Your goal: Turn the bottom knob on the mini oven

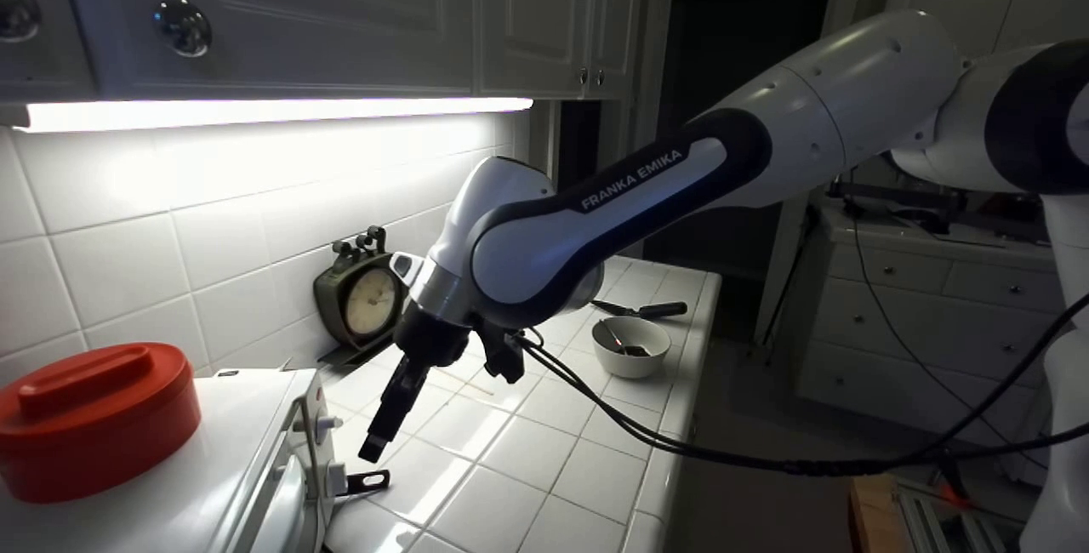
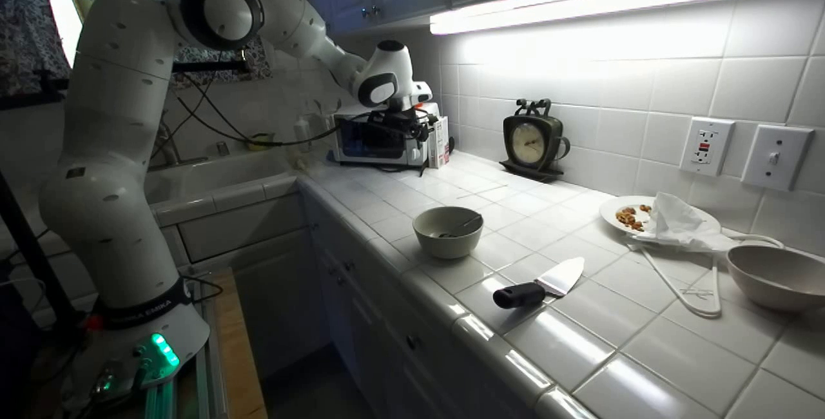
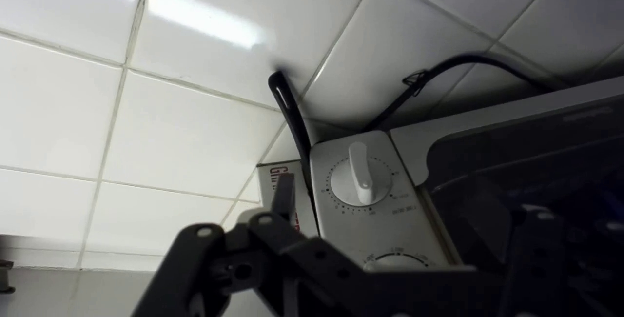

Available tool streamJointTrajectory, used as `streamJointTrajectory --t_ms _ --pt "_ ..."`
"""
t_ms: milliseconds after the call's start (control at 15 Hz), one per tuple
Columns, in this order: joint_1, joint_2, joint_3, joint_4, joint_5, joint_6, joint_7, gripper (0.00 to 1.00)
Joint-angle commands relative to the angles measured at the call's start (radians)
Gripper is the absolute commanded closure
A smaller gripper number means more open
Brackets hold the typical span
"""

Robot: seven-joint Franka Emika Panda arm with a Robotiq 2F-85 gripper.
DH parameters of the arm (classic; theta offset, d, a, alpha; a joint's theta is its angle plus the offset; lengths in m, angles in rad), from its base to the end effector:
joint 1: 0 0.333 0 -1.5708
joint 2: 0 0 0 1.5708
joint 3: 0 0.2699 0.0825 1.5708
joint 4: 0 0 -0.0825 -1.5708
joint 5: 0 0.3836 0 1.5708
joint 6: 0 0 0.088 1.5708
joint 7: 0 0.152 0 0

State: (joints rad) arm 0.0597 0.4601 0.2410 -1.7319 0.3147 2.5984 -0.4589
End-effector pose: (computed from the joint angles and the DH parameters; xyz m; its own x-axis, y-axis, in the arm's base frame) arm 0.6673 0.1956 0.2857 0.8061 0.3694 0.4624 0.4878 -0.8572 -0.1654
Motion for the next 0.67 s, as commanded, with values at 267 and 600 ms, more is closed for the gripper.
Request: streamJointTrajectory --t_ms 267,600 --pt "-0.05 0.117 0.07 0.112 -0.02 0.007 -0.114 0.51" --pt "-0.073 0.155 0.106 0.147 -0.005 0.013 -0.172 0.59"
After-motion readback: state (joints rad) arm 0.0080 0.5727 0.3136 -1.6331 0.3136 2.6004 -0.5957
